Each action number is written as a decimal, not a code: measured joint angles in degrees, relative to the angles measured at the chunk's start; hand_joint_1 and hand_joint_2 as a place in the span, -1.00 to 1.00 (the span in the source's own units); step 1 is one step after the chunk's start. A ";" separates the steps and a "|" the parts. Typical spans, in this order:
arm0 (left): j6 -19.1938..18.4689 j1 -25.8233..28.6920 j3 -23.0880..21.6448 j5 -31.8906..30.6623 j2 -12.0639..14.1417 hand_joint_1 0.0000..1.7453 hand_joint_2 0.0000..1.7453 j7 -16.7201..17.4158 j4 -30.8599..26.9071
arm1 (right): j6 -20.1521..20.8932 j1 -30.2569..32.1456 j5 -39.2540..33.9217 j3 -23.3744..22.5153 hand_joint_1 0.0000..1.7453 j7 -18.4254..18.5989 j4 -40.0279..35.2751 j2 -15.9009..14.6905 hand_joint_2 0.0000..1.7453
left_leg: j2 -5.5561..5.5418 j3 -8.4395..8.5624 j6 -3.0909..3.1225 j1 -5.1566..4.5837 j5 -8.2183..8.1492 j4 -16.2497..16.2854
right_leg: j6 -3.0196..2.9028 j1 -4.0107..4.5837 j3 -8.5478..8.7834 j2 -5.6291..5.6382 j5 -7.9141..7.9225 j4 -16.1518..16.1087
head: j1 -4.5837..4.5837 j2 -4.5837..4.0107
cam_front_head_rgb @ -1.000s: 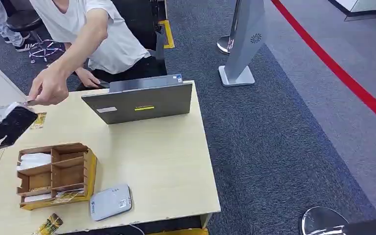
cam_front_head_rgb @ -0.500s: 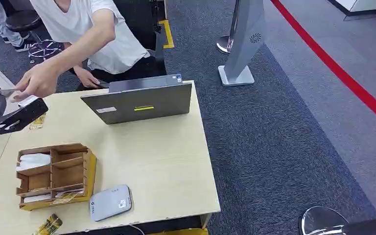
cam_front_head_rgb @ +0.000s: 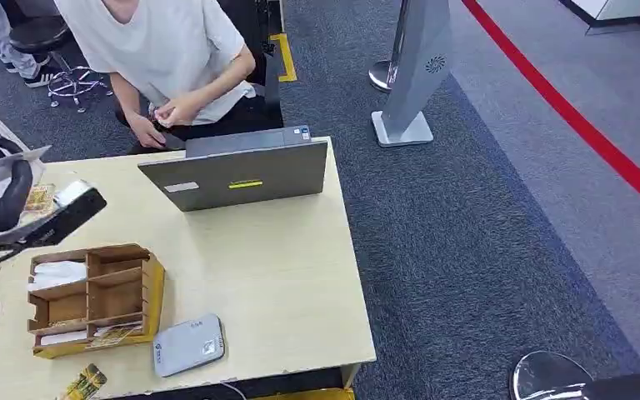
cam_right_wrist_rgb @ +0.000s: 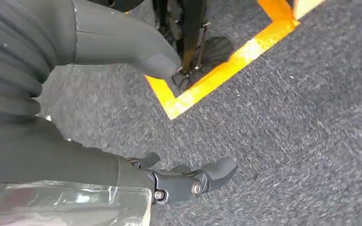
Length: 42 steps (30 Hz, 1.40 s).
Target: Pass the card to the sensor for recognition and then transmit it.
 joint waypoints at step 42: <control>18.27 33.36 -14.45 3.19 -3.74 1.00 1.00 -2.73 10.09 | -5.53 10.85 -12.56 26.51 -1.00 3.80 -3.43 0.00 1.00 | -0.06 0.01 0.07 0.02 -0.11 -0.01 | 0.04 0.01 0.07 -0.12 -0.08 -0.01 | 0.04 0.00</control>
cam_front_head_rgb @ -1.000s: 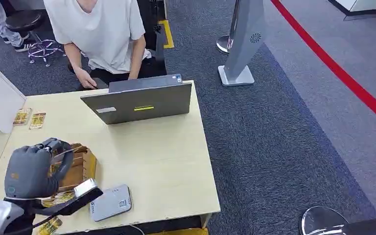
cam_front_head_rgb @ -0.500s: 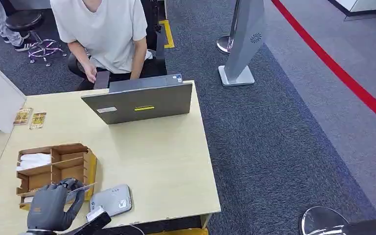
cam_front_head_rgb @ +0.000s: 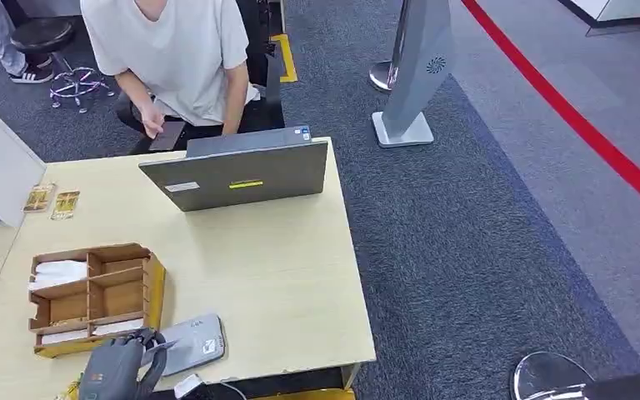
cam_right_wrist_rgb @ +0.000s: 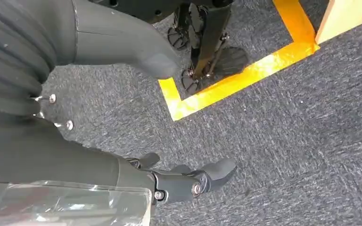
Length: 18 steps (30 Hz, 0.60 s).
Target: Pass the card to the sensor for recognition and then transmit it.
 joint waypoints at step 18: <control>8.40 0.41 -2.56 -1.60 1.46 1.00 1.00 3.50 0.12 | -2.01 0.12 -1.62 0.18 -1.00 -0.04 0.87 0.00 1.00 | 0.01 0.10 0.00 0.01 0.01 0.00 | 0.00 0.01 0.06 0.02 0.01 0.01 | -0.04 0.00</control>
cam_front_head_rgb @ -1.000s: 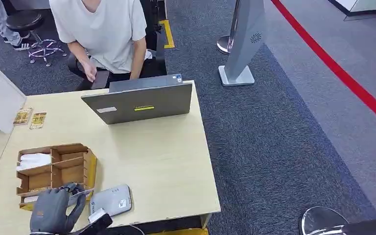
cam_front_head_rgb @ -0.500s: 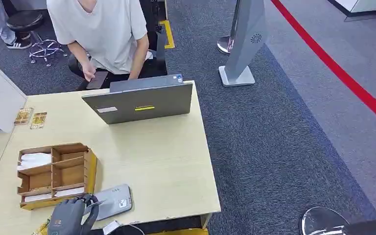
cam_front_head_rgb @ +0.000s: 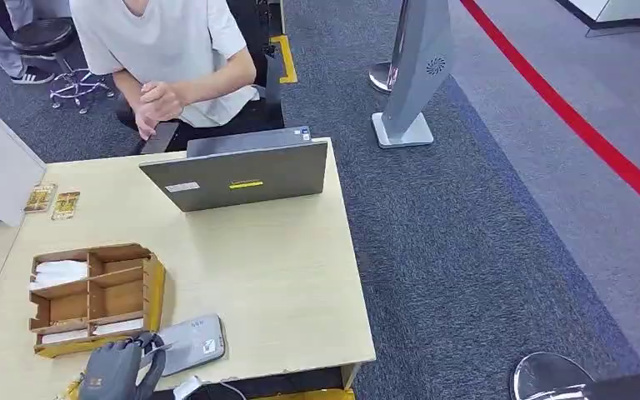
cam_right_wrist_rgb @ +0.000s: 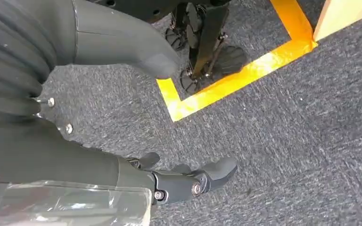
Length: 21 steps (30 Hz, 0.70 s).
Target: Pass the card to the sensor for recognition and then transmit it.
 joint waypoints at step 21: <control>-16.97 -28.51 21.97 -9.47 0.85 1.00 1.00 -4.24 -15.83 | -1.55 3.65 2.65 10.21 -1.00 3.45 -1.29 0.02 1.00 | -0.13 -0.09 -0.17 0.03 0.42 0.00 | -0.08 0.03 -0.12 -0.14 0.29 0.07 | 0.00 0.00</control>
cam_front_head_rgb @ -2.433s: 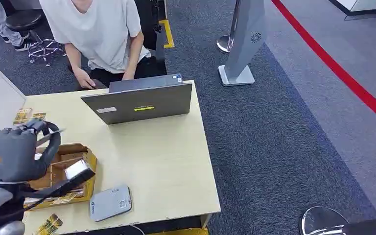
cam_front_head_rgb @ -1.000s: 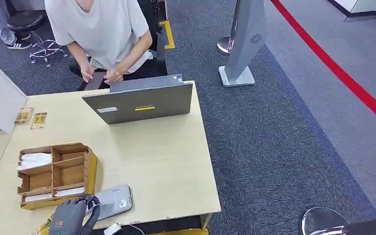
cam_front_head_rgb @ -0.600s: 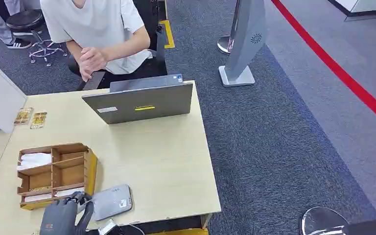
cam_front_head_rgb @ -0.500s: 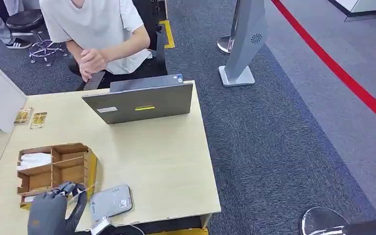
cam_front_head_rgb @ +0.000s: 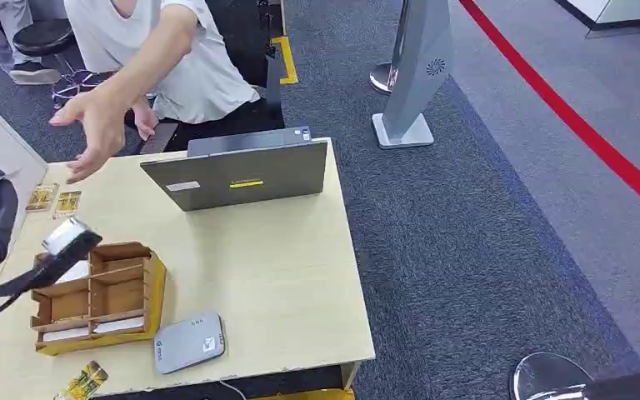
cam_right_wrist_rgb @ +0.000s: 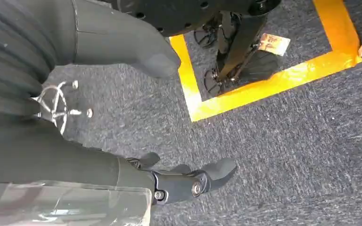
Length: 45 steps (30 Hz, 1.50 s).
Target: Pass the card to the sensor for recognition and then transmit it.
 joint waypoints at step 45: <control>6.96 38.33 2.89 4.05 2.31 -1.00 1.00 2.14 -14.52 | -7.21 9.76 -11.79 10.56 -1.00 9.73 -11.76 0.00 1.00 | 0.35 -0.14 0.04 -0.01 -0.35 -0.02 | 0.03 -0.01 -0.18 0.36 -0.24 -0.07 | 0.02 0.00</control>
